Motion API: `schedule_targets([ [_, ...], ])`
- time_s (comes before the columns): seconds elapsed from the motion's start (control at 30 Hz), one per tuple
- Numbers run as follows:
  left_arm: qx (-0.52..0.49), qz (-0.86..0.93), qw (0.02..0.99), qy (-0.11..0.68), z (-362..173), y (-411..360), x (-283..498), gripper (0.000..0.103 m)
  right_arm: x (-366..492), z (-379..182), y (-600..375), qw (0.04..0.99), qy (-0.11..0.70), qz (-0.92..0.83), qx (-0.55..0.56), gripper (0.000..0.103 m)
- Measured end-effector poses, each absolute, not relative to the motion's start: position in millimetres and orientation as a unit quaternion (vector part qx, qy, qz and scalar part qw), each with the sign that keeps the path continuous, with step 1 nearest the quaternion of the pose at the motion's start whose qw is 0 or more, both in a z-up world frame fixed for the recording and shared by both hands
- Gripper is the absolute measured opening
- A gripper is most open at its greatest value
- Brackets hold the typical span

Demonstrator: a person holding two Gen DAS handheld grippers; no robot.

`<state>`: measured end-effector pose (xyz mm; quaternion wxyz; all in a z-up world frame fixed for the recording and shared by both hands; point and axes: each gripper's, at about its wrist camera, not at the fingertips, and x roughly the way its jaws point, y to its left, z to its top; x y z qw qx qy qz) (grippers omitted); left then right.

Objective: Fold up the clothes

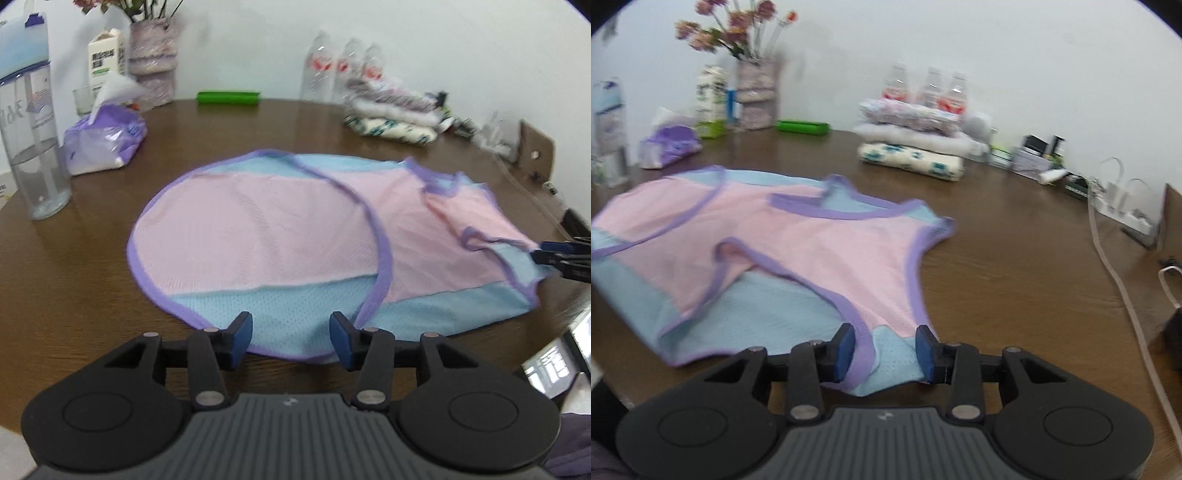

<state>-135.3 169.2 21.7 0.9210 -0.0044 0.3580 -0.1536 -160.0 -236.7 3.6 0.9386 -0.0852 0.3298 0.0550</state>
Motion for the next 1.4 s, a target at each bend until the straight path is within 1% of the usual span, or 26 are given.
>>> schedule_targets([
  [0.07,-0.010,-0.149,0.928,0.340,25.2,174.8,-128.9,0.056,-168.9,12.9,-233.1,0.946,0.304,0.089,-0.071,0.032],
  [0.13,-0.014,-0.126,0.935,0.331,25.5,182.0,-113.5,0.056,-180.5,15.3,-221.3,0.944,0.286,0.159,-0.043,0.032],
  [0.2,-0.006,-0.097,0.938,0.332,22.5,183.9,-96.2,0.056,-189.0,11.2,-202.6,0.935,0.280,0.214,-0.033,0.027],
  [0.23,0.001,-0.085,0.937,0.338,20.3,183.9,-88.5,0.055,-192.0,7.6,-193.5,0.931,0.282,0.227,-0.038,0.027],
  [0.3,0.013,-0.068,0.934,0.351,16.0,184.7,-80.0,0.055,-196.1,-1.6,-179.6,0.925,0.292,0.236,-0.059,0.024],
  [0.4,0.030,-0.049,0.935,0.350,11.1,190.0,-79.7,0.058,-201.9,-9.1,-183.1,0.922,0.302,0.234,-0.067,0.023],
  [0.47,0.018,-0.041,0.937,0.346,12.7,197.2,-84.8,0.058,-203.9,-6.6,-191.4,0.922,0.308,0.228,-0.061,0.024],
  [0.5,0.015,-0.043,0.942,0.331,16.3,197.9,-91.9,0.058,-205.5,-3.2,-194.2,0.925,0.301,0.225,-0.060,0.026],
  [0.57,0.004,-0.101,0.954,0.284,27.5,193.9,-116.3,0.058,-205.6,4.5,-199.0,0.926,0.284,0.244,-0.047,0.029],
  [0.63,-0.003,-0.208,0.944,0.255,34.1,185.1,-137.4,0.059,-208.7,8.7,-201.8,0.919,0.273,0.283,-0.036,0.029],
  [0.7,0.005,-0.293,0.921,0.255,32.1,174.0,-149.7,0.059,-208.1,7.9,-199.3,0.908,0.273,0.314,-0.042,0.029],
  [0.77,0.025,-0.333,0.903,0.271,23.1,166.2,-153.4,0.055,-204.6,2.9,-193.3,0.901,0.278,0.327,-0.060,0.029],
  [0.83,0.036,-0.334,0.897,0.288,15.9,166.6,-150.2,0.054,-200.5,-2.5,-188.5,0.895,0.288,0.330,-0.083,0.029],
  [0.93,0.032,-0.338,0.890,0.305,9.0,175.5,-143.0,0.045,-199.1,-8.2,-187.1,0.889,0.294,0.333,-0.112,0.029],
  [0.97,0.030,-0.343,0.886,0.310,7.2,178.1,-140.0,0.042,-198.4,-8.2,-187.8,0.887,0.295,0.335,-0.113,0.028],
  [1.0,0.032,-0.345,0.884,0.314,5.8,179.7,-137.1,0.041,-197.2,-7.5,-188.6,0.886,0.297,0.336,-0.116,0.026],
  [1.07,0.040,-0.348,0.880,0.320,3.6,181.3,-133.4,0.034,-196.2,-5.9,-189.2,0.885,0.297,0.336,-0.123,0.026],
  [1.2,0.056,-0.364,0.870,0.328,9.9,182.1,-131.8,0.035,-196.0,-3.3,-188.0,0.881,0.297,0.343,-0.135,0.025],
  [1.23,0.059,-0.369,0.867,0.328,10.0,181.3,-131.2,0.034,-195.9,-3.3,-187.4,0.877,0.299,0.350,-0.138,0.022],
  [1.27,0.063,-0.374,0.865,0.329,10.1,180.6,-130.6,0.030,-195.7,-3.3,-186.7,0.873,0.300,0.357,-0.142,0.019],
  [1.3,0.068,-0.377,0.863,0.329,9.8,179.5,-130.2,0.025,-195.6,-3.2,-186.1,0.869,0.302,0.364,-0.145,0.012],
  [1.33,0.076,-0.377,0.863,0.329,9.0,178.2,-130.0,0.010,-195.3,-3.3,-185.3,0.866,0.301,0.369,-0.149,0.005],
  [1.37,0.082,-0.380,0.861,0.328,8.7,177.6,-129.9,0.004,-194.2,-2.8,-184.3,0.865,0.301,0.373,-0.151,0.002],
  [1.4,0.085,-0.385,0.858,0.327,8.9,177.6,-129.9,0.003,-191.8,-1.2,-184.7,0.863,0.301,0.379,-0.145,0.001],
])
